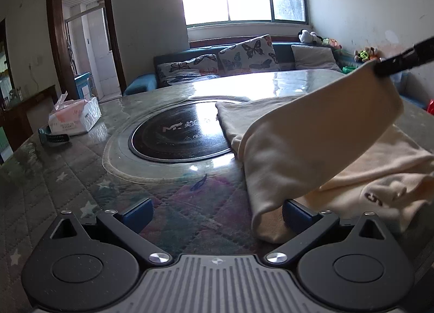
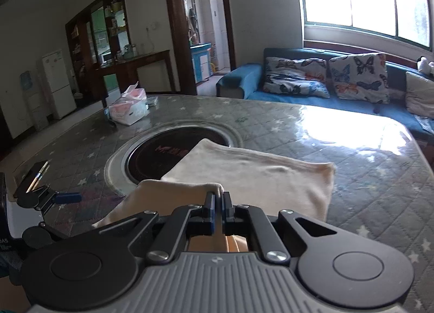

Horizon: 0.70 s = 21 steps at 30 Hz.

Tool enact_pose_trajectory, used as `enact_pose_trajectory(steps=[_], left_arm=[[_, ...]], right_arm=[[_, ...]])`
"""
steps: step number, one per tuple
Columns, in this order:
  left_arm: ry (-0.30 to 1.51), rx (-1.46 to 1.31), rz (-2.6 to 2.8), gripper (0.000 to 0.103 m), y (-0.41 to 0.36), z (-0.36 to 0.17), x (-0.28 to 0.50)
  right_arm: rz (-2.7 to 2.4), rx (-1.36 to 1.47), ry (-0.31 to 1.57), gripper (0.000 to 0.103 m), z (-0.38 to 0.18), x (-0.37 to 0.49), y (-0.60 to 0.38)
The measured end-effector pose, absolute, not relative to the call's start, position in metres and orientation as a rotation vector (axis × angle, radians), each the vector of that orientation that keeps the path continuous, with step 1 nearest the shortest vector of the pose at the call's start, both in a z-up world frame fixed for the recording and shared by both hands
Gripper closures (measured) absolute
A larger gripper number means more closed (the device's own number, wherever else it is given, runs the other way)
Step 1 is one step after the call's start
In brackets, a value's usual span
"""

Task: Fold clothes

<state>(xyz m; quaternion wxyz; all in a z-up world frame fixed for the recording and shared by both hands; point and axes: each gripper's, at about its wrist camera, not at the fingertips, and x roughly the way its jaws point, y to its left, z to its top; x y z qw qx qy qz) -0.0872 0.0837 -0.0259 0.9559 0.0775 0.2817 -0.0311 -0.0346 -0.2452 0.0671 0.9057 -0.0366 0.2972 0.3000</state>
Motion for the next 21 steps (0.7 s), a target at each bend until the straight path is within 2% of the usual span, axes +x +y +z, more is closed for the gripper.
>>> enact_pose_trajectory(steps=[7,14,21], left_arm=[[0.573,0.180,-0.042,0.001,0.086,-0.028,-0.090],[0.589,0.172,-0.050,0.001,0.092,-0.026,-0.093],[0.602,0.110,-0.129,0.000,0.105,-0.003,-0.107]], right_arm=[[0.561,-0.071,0.641,0.099,0.058,-0.033,-0.255],[0.491,-0.063,0.727,0.099,0.026,-0.030,-0.264],[0.451,-0.069,0.759,0.097,0.009,-0.028,-0.272]])
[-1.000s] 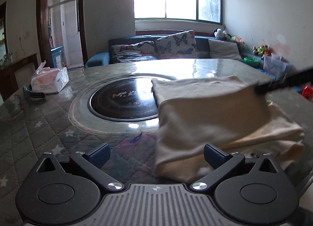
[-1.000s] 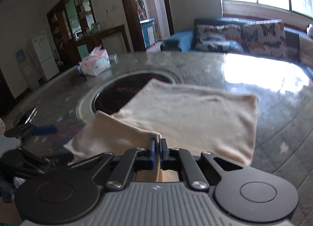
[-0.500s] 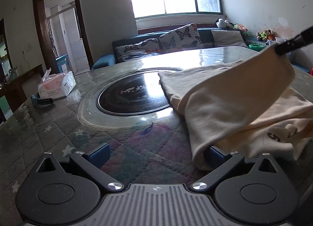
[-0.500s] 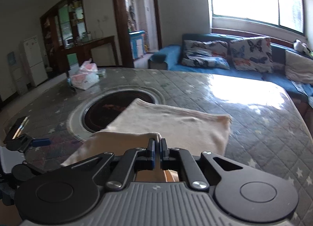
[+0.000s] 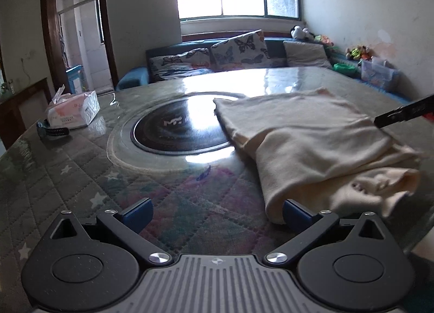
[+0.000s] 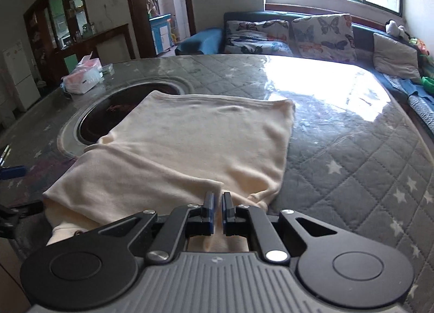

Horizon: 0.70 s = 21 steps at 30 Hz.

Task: Fold clothes

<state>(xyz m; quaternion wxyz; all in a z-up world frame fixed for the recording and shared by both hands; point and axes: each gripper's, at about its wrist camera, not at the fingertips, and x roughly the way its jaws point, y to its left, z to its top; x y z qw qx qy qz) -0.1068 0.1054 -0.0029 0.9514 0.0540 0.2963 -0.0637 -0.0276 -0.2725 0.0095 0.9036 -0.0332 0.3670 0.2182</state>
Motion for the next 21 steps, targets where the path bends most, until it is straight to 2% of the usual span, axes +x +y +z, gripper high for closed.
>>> enact_pose_trajectory(steps=[8,21], left_arm=[[0.518,0.055,-0.214,0.004,0.088,0.032,-0.088],[0.516,0.112,-0.407,0.008,0.026,0.023,-0.062]], right_arm=[[0.530,-0.070,0.713,0.096,0.018,-0.033,-0.261],[0.500,-0.051,0.749,0.093,0.005,-0.032,-0.271]])
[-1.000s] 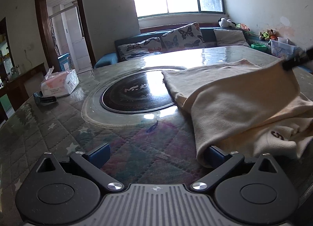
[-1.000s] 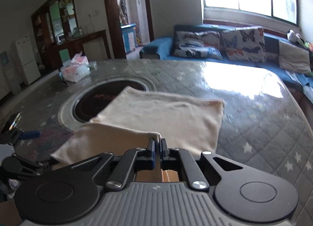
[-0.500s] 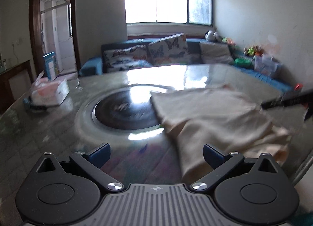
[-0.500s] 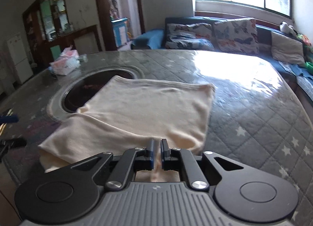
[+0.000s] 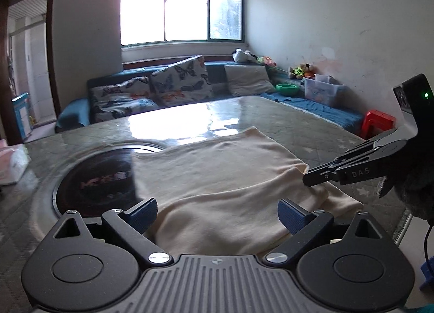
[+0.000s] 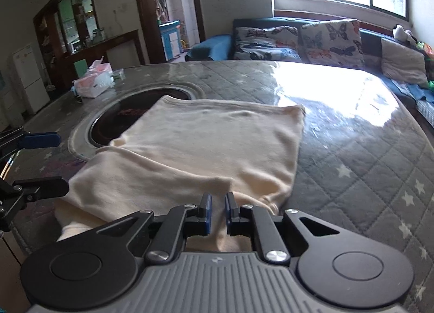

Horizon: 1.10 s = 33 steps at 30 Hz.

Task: Fold clothes

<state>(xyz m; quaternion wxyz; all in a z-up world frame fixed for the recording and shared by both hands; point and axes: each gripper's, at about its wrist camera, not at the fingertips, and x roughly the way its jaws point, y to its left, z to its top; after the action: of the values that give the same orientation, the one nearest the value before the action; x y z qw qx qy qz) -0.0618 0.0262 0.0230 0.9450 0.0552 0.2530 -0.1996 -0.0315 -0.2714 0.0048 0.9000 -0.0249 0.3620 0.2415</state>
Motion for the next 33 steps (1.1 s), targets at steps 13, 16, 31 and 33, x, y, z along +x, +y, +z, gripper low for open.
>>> enact_pose_trajectory(steps=[13,16,31,33], left_arm=[[0.637,0.071,-0.440,0.024,0.024,-0.017,-0.025],[0.644,0.084,-0.431,0.025,0.032,-0.025,-0.028],[0.558,0.113,-0.461,0.024,0.035,0.006,-0.050],[0.552,0.126,-0.480,0.024,0.030,0.008,-0.054]], right_arm=[[0.577,-0.038,0.684,0.092,0.009,-0.035,-0.267],[0.602,-0.056,0.709,0.092,0.002,-0.032,-0.261],[0.615,-0.116,0.741,0.088,0.002,-0.039,-0.266],[0.607,-0.120,0.742,0.080,0.003,-0.040,-0.269]])
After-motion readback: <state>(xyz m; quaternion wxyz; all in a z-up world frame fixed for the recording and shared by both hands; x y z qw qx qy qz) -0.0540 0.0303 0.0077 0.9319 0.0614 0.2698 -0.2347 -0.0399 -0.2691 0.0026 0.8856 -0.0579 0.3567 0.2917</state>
